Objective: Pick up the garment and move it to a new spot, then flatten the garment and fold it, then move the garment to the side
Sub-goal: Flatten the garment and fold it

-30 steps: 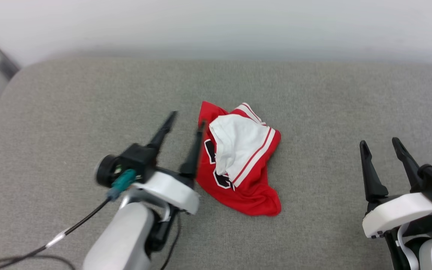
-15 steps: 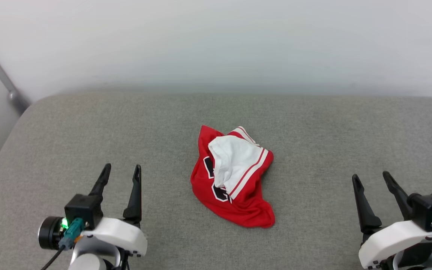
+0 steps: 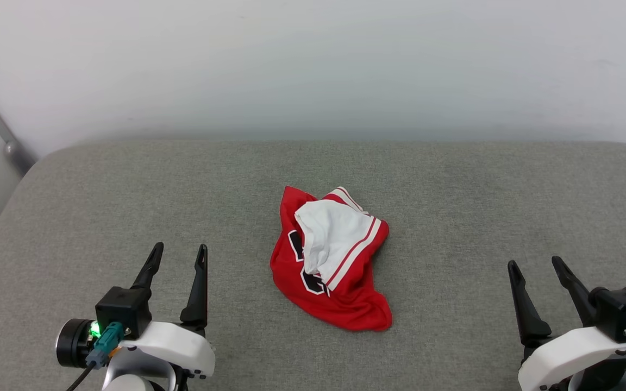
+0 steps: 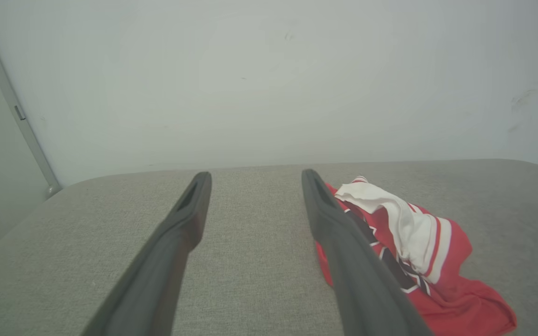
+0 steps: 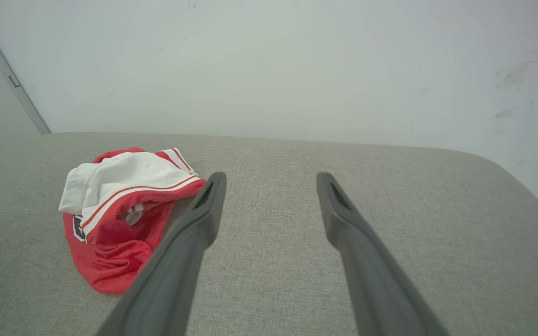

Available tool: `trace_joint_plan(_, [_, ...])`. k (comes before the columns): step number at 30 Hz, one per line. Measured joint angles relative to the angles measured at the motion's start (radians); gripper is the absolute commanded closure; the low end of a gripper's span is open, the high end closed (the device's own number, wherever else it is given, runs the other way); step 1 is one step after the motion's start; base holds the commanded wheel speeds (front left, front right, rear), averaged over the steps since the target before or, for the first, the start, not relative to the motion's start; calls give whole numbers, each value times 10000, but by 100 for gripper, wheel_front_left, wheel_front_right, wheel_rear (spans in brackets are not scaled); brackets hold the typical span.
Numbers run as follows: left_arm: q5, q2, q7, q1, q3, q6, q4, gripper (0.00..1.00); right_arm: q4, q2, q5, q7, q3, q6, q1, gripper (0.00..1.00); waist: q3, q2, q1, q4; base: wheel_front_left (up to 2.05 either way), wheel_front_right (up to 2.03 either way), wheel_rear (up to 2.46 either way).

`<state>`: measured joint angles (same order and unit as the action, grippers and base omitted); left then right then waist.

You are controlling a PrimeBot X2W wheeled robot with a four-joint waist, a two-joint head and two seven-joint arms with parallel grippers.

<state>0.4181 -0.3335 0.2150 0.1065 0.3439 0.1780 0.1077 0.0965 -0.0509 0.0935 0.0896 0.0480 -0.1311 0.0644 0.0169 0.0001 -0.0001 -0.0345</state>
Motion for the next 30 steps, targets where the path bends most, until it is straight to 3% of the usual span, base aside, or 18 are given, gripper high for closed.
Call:
trace_joint_plan(9, [84, -23, 98, 11, -125, 81, -98, 0, -293, -4, 708, 320, 316, 2, -59, 0, -43, 0, 0, -48, 0, 0, 0])
trace_joint_plan(16, [-27, 184, 288, 370, 29, -29, -238, 0, -1308, -10, 1152, 2142, 573, 4, -1390, 0, -301, 0, 0, -685, 0, 0, 0])
trace_joint_plan(22, [-107, 564, 424, 802, 98, -224, -121, 0, -2123, -8, 1312, 4219, -955, 0, -3397, 0, -841, 0, 2, -1467, 0, 0, 0])
trace_joint_plan(30, [-286, 1200, 451, 1402, 92, -637, 173, 0, -3542, -35, 1582, 5820, -2901, 0, -5071, 0, -1569, 0, 2, -2482, 0, 0, 0])
